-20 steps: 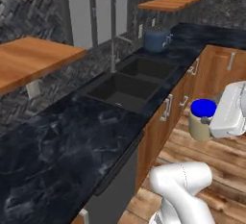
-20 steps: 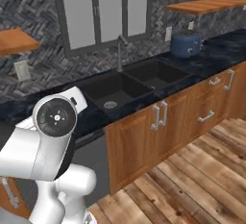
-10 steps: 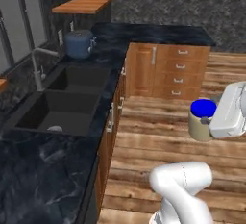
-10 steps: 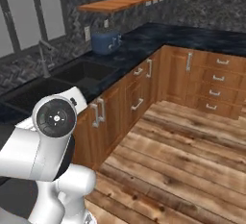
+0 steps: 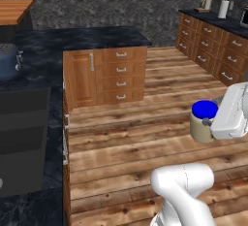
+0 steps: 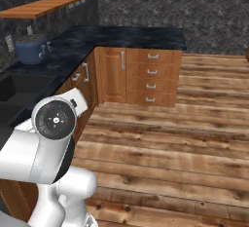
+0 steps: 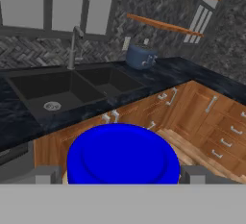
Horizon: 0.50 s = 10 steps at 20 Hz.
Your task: Collect the turmeric, mayonnaise, and shaker from the cabinet and place them next to the stove.
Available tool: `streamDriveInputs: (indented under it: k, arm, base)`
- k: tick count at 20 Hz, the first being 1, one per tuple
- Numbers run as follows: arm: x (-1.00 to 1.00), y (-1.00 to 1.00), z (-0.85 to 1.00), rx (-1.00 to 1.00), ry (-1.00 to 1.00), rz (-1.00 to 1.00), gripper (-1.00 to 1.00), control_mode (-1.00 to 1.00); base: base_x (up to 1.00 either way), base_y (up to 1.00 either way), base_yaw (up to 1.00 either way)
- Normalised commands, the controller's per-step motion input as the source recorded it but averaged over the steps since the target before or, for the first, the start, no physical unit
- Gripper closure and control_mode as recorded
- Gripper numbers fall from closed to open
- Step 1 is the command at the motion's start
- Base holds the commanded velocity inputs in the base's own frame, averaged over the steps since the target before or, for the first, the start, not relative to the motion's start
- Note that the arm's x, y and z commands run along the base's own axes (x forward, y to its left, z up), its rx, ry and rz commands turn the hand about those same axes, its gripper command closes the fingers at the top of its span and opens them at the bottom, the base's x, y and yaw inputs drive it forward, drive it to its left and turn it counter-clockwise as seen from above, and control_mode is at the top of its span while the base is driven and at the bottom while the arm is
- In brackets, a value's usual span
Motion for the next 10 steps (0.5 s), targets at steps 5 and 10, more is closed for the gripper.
streamDriveInputs:
  k: [5, 10]
  arm:
    - [0.00, 0.00, 0.00, 0.00, 0.00, 0.00, 1.00, 1.00]
    - [0.00, 0.00, 0.00, 0.00, 0.00, 0.00, 1.00, 1.00]
  base:
    - [0.62, -0.27, -0.54]
    - [0.67, -0.17, -0.54]
